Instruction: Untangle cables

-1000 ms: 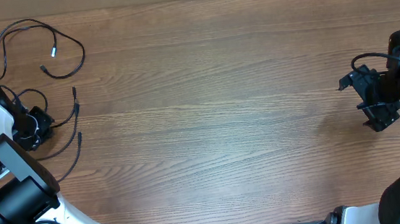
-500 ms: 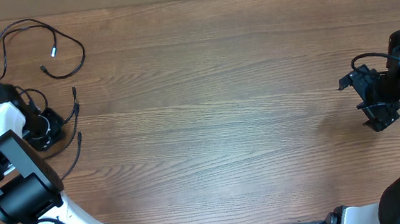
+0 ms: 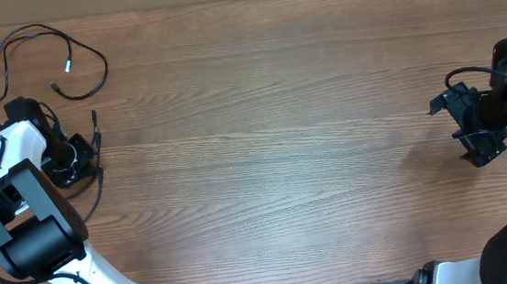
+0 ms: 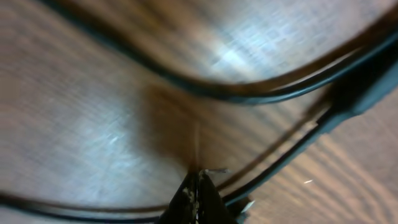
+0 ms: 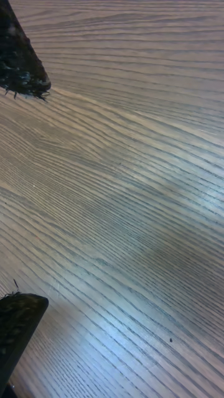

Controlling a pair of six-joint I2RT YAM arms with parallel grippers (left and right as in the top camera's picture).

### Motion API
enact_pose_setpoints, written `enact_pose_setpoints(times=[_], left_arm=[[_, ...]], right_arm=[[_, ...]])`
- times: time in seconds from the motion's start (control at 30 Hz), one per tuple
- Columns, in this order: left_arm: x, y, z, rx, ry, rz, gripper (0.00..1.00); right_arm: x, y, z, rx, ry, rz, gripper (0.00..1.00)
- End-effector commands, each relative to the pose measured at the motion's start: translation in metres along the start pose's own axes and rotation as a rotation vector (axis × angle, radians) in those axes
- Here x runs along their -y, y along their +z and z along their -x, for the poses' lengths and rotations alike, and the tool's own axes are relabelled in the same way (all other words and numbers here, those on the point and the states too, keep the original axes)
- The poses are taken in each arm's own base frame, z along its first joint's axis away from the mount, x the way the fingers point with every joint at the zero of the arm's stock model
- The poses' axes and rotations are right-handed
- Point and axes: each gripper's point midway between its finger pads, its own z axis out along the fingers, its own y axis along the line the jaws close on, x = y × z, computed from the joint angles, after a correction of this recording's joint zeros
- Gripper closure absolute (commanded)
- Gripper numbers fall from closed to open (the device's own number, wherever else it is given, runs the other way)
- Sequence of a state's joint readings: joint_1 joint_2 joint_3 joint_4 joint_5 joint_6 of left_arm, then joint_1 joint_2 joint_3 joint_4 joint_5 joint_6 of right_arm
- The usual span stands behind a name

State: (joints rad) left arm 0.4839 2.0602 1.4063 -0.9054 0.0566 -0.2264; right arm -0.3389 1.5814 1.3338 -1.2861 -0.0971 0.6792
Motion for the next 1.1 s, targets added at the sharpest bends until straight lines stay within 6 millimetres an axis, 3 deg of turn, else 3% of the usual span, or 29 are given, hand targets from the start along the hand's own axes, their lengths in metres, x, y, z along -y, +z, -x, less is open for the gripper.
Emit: enact_pose_setpoints(times=[0.0,0.13,0.43,0.57,0.67,0.77,0.87,1.07], left_arm=[[-0.022,0.001,-0.006,-0.010,-0.003,0.119,0.96],[-0.036,-0.002,-0.011,-0.020,-0.069,0.201,0.96],[-0.038,-0.003,-0.020,-0.057,-0.101,0.208,0.96],[-0.014,-0.007,-0.006,-0.025,-0.057,0.079,0.96],[0.016,-0.019,0.013,0.024,0.044,-0.076,0.96],[0.034,-0.031,0.030,0.079,0.083,-0.159,0.96],[0.039,-0.034,0.039,0.117,0.087,-0.180,0.96],[0.034,-0.023,0.029,0.085,0.082,-0.163,0.96]], right_arm=[[0.000,-0.001,0.001,0.007,-0.007,0.003,0.00],[0.000,-0.001,0.001,0.007,-0.007,0.003,0.00],[0.000,-0.001,0.001,0.007,-0.007,0.003,0.00],[0.000,-0.001,0.001,0.007,-0.007,0.003,0.00],[0.000,-0.001,0.001,0.007,-0.006,0.002,0.00],[0.000,-0.001,0.001,0.007,-0.007,0.003,0.00],[0.000,-0.001,0.001,0.007,-0.007,0.003,0.00],[0.000,-0.001,0.001,0.007,-0.007,0.003,0.00]])
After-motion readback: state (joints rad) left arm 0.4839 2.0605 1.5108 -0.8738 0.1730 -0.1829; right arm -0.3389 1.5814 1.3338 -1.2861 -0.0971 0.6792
